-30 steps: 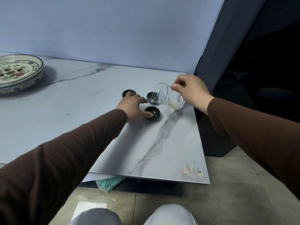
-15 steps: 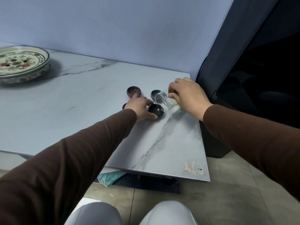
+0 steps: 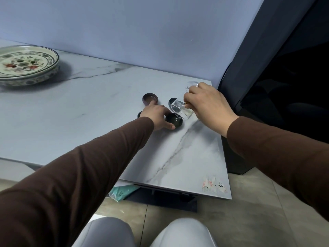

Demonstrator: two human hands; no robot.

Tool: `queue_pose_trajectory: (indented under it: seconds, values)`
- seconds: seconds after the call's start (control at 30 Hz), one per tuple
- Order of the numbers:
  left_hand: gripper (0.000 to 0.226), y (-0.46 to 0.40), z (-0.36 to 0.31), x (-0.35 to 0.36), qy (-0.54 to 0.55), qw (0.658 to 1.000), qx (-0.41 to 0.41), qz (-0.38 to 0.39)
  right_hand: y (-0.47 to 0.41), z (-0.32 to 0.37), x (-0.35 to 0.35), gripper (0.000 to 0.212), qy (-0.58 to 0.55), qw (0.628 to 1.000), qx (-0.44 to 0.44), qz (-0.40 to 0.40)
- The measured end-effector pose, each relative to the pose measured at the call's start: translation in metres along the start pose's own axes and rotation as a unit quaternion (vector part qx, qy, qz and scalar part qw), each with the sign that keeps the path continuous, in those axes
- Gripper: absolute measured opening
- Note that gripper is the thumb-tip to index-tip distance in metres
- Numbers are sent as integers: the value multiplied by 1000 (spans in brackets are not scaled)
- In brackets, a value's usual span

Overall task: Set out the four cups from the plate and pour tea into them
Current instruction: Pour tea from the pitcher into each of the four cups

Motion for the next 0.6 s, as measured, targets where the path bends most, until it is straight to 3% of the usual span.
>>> queue_pose_trajectory:
  seconds: [0.6]
  values:
    - [60,-3,2,3,2,1000,-12,7,12,13,-8,9,92,988,-93,-78]
Point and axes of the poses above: each hand's wrist, its own y-axis away from the middle knuckle, its own x-axis out of the palm, z = x × y, the point moved 4 cm from there along -y, towards the middle knuckle, and after that the axes turned 4 degrees about y, right-handed, at the moved point
